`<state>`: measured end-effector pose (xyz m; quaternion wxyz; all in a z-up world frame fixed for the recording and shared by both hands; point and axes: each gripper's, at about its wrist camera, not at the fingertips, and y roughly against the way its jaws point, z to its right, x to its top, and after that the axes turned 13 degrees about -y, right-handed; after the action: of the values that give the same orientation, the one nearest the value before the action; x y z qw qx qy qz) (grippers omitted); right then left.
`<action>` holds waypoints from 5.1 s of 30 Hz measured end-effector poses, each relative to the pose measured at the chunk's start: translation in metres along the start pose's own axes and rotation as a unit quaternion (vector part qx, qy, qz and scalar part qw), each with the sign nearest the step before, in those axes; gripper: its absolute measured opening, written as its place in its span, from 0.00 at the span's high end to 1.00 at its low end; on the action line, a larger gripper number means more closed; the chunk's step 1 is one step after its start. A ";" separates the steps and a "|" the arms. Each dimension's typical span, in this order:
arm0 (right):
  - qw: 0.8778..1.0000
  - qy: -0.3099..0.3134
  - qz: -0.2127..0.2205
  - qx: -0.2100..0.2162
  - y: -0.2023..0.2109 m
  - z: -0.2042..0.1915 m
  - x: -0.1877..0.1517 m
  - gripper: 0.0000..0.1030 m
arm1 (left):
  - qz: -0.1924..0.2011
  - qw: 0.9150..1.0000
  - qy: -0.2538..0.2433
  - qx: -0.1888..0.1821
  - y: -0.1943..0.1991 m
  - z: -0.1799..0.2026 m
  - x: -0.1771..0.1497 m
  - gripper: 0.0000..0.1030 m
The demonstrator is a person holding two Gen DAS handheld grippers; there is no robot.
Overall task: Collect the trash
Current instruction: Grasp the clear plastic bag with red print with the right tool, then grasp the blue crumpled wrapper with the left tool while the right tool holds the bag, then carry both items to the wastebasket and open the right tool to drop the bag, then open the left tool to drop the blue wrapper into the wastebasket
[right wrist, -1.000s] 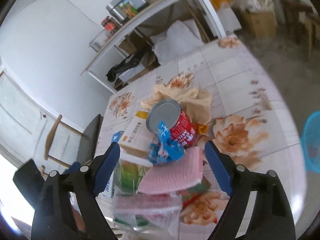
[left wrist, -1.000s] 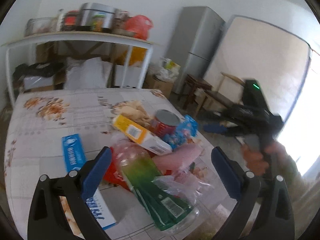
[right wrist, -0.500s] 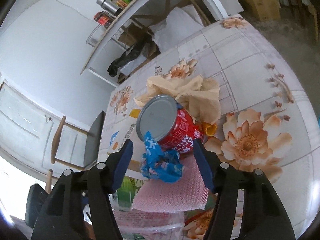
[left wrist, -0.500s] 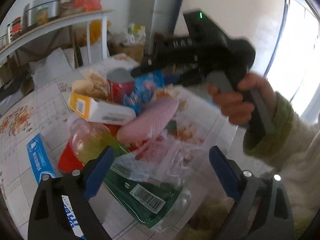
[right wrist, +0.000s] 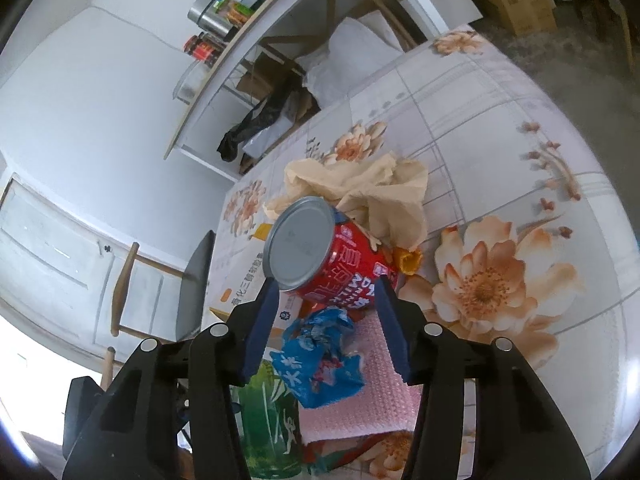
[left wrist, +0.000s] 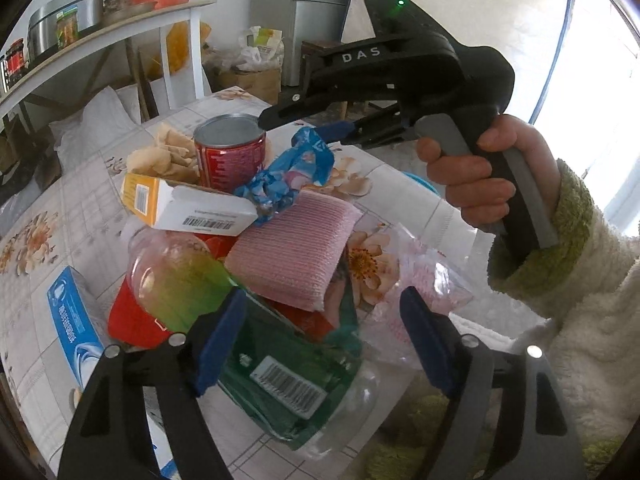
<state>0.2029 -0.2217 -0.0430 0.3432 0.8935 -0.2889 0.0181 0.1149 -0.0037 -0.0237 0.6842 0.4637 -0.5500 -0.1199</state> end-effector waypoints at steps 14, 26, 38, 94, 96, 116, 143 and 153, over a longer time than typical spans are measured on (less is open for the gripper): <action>0.968 0.237 -0.061 -0.060 0.073 -0.023 -0.079 0.24 | 0.015 1.000 0.009 0.001 0.007 0.006 -0.002 0.25; 0.766 0.579 -0.237 -0.149 -0.006 -0.037 -0.174 0.18 | 0.018 0.997 0.072 0.035 0.024 -0.001 -0.016 0.26; 0.878 0.399 -0.235 -0.126 -0.005 0.012 -0.143 0.52 | 0.037 0.994 0.087 0.049 0.034 -0.005 -0.008 0.26; 0.993 0.020 0.079 -0.084 0.108 0.079 -0.077 0.74 | 0.042 0.958 -0.166 0.229 -0.016 0.068 0.116 0.90; 0.992 0.004 0.102 -0.072 0.128 0.085 -0.074 0.74 | 0.061 0.971 -0.135 0.188 -0.013 0.064 0.132 0.90; 0.925 -0.311 0.212 -0.053 0.239 0.298 -0.004 0.73 | -0.069 0.975 0.084 -0.193 -0.256 0.096 0.309 0.90; 0.914 -0.281 0.260 -0.135 0.248 0.312 0.005 0.33 | -0.048 0.991 0.011 -0.124 -0.256 0.108 0.319 0.39; 0.960 -0.163 0.204 -0.101 0.235 0.209 -0.015 0.28 | -0.009 0.998 -0.018 -0.051 -0.099 0.044 0.244 0.32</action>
<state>0.0316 -0.4850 -0.0650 0.3686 0.7671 -0.5176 -0.0878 0.2002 -0.2436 0.0555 0.6955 0.4311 -0.5514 -0.1625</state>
